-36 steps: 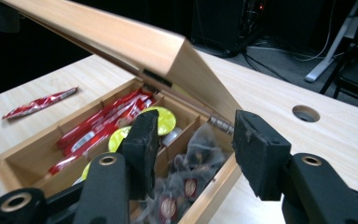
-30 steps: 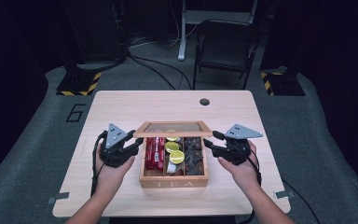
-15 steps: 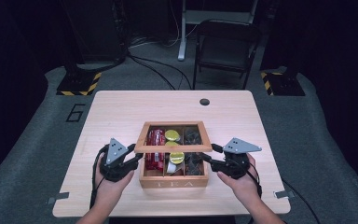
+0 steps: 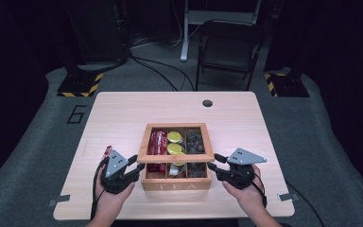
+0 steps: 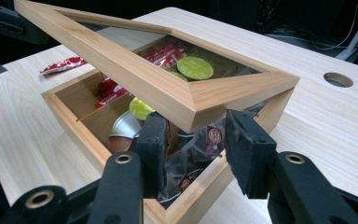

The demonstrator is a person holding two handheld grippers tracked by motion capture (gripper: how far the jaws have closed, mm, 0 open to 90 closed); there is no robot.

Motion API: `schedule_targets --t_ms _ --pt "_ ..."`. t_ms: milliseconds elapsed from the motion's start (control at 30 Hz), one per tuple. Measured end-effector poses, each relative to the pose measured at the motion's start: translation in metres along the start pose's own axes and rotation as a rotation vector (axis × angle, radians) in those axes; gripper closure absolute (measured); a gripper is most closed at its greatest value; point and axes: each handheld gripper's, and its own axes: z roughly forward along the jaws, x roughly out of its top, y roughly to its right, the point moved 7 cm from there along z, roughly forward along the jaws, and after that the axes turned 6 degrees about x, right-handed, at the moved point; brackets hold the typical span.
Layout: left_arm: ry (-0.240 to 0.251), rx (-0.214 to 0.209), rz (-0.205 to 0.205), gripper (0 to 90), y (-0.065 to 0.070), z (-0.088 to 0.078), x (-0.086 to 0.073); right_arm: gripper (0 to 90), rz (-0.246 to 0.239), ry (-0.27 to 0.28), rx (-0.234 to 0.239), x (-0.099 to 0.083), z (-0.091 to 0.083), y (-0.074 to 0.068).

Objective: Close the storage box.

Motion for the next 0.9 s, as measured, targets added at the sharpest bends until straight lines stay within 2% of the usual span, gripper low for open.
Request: schedule_targets --t_ms 133,267,367,467,533,633,700,733,900 --pt "-0.017 -0.004 0.021 62.5 0.002 -0.001 -0.008 60.4 0.005 -0.022 0.011 -0.008 0.0 -0.002" --pt "-0.014 -0.011 0.011 62.4 0.003 -0.001 -0.012 60.6 0.004 -0.025 0.024 -0.012 0.0 -0.003" --pt "-0.016 -0.033 0.011 61.9 0.003 0.001 -0.019 60.4 0.015 -0.03 0.023 -0.018 0.001 -0.005" --pt "-0.009 -0.024 0.014 60.9 0.004 0.001 -0.023 60.1 0.021 -0.047 0.035 -0.023 0.002 -0.006" --pt "-0.022 -0.026 0.016 60.9 0.005 0.002 -0.028 59.9 0.008 -0.056 0.039 -0.026 0.003 -0.005" --pt "-0.046 -0.041 0.007 61.0 0.006 0.003 -0.033 58.9 0.021 -0.071 0.043 -0.031 0.006 -0.006" --pt "-0.042 -0.034 0.003 61.1 0.006 0.004 -0.035 58.7 0.022 -0.082 0.048 -0.033 0.007 -0.005" --pt "-0.06 -0.047 0.005 61.1 0.007 0.004 -0.038 58.8 0.028 -0.096 0.057 -0.036 0.009 -0.006" --pt "-0.068 -0.057 -0.005 60.9 0.007 0.006 -0.042 59.0 0.029 -0.106 0.08 -0.04 0.013 -0.006"
